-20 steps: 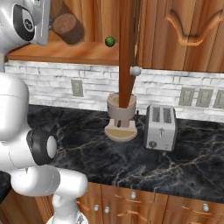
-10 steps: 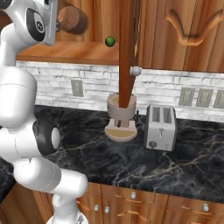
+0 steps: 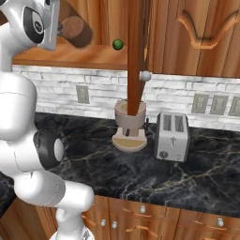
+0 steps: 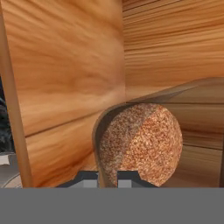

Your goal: Pick the jar and jar from the dining table and place them in the open cabinet. Close the cabinet after placing the objects.

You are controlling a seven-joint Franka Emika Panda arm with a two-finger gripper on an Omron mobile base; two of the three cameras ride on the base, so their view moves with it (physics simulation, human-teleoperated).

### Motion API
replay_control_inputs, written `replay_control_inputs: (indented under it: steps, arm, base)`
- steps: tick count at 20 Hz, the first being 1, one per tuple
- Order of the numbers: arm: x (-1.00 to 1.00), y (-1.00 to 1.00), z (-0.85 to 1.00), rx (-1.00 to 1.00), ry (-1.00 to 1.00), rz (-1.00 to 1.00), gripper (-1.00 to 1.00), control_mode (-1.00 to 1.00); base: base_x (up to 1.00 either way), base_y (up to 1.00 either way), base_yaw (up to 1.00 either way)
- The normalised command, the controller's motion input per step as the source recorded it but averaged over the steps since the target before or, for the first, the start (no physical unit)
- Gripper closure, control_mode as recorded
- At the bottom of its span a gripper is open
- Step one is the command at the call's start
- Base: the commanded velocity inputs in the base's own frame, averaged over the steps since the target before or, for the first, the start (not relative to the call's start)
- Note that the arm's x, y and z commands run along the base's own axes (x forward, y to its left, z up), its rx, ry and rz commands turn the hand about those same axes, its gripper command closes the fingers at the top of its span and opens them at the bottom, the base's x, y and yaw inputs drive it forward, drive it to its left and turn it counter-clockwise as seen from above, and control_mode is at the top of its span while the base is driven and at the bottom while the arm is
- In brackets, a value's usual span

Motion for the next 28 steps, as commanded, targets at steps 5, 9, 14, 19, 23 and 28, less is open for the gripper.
replay_control_inputs:
  steps: [5, 9, 14, 19, 23, 28]
  arm:
    - [-0.14, 0.0, -0.15, 0.0, 0.0, 0.0, 1.0, -1.0]
    - [-0.03, 0.0, -0.26, -0.02, 0.0, 0.0, 1.0, -1.0]
    - [0.0, 0.0, -0.23, -0.01, 0.0, 0.0, 1.0, -1.0]
    - [0.03, -0.04, -0.15, 0.0, 0.0, 0.0, 1.0, -1.0]
    - [0.02, 0.0, 0.0, 0.0, 0.0, 0.0, 1.0, -1.0]
    - [0.15, 0.0, 0.07, 0.0, -0.04, 0.02, -1.0, -1.0]
  base:
    - [0.0, 0.0, 0.0]
    - [0.0, 0.0, 0.0]
    - [0.0, 0.0, 0.0]
    - [0.0, 0.0, 0.0]
    - [0.0, 0.0, 0.0]
    - [0.0, 0.0, 0.0]
